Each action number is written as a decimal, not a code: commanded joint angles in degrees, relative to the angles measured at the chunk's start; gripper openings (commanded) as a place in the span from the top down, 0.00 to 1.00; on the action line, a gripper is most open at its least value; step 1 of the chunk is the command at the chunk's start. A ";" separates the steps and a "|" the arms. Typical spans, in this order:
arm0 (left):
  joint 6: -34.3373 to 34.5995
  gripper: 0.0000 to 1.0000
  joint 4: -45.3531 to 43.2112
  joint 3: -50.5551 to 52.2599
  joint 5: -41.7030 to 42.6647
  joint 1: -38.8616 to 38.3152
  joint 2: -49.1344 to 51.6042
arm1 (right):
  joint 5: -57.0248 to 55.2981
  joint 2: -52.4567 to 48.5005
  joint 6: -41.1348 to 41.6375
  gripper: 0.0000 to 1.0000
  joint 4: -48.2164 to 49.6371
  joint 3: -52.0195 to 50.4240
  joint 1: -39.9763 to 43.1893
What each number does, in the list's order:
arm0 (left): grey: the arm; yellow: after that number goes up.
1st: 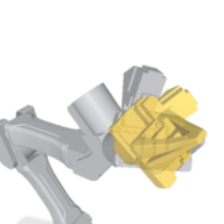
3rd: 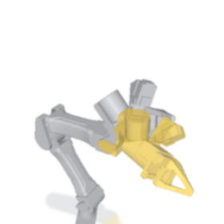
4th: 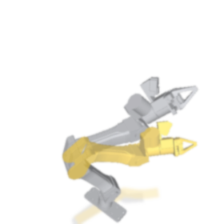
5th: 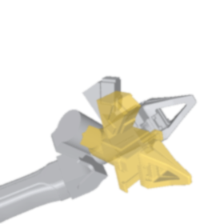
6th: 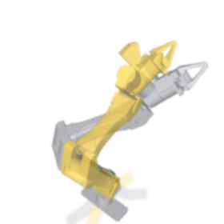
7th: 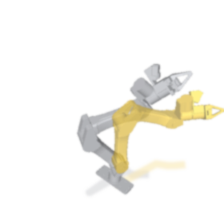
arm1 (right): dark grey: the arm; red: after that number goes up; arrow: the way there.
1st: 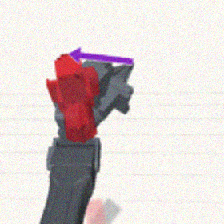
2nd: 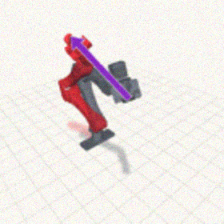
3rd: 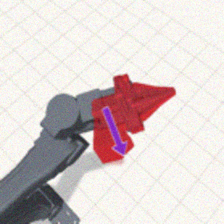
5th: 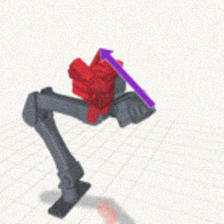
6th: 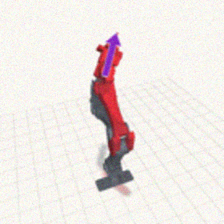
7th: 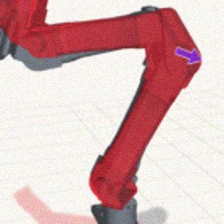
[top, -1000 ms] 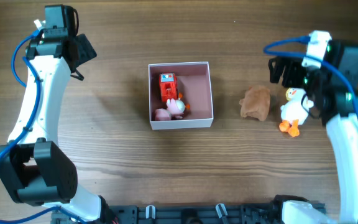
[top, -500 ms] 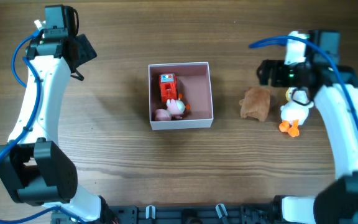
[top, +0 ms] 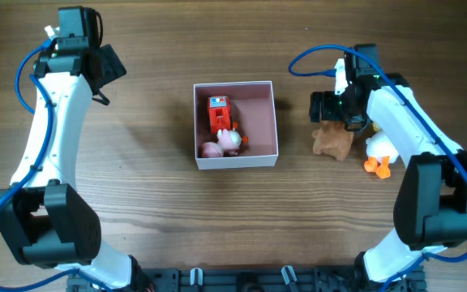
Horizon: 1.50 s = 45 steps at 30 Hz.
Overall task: Pack container
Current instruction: 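Reach the right gripper down and grasp the brown plush hamster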
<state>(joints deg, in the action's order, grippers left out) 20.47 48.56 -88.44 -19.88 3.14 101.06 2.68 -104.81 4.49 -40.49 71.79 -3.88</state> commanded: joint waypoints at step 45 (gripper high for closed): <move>-0.50 0.00 -0.09 0.44 -0.52 0.20 0.24 | -1.60 -6.51 8.92 0.90 -13.94 6.51 -0.04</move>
<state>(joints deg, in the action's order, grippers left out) 20.47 48.56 -88.44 -19.88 3.14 101.06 1.08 -110.69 13.61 -52.58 75.90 -3.88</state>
